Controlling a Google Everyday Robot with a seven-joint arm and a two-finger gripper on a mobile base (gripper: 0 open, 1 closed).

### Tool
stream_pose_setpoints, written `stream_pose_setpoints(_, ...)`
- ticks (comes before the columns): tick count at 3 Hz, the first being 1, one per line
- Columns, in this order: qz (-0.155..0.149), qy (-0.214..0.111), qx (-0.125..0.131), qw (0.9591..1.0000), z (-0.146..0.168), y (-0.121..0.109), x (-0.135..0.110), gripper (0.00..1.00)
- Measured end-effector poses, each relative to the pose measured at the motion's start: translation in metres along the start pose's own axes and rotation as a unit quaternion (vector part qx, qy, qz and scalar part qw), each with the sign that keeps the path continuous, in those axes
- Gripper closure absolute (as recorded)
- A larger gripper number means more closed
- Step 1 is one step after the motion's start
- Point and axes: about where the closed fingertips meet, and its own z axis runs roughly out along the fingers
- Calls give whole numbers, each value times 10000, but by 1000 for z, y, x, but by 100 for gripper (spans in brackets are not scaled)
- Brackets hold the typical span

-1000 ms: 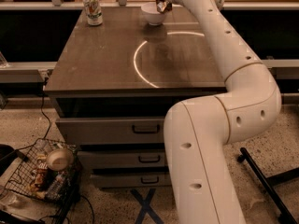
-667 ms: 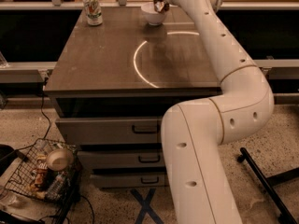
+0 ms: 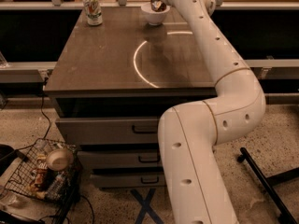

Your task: Place orange can into white bowl

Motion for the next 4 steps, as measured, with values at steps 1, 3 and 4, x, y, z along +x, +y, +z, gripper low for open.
stream_pose_setpoints(1, -15, -60, 58, 10000, 2, -3, 1, 100)
stream_pose_setpoints(3, -88, -186, 108, 9997, 4, -8, 3, 100)
stream_pose_setpoints(4, -143, -230, 122, 9996, 7, -9, 9, 100)
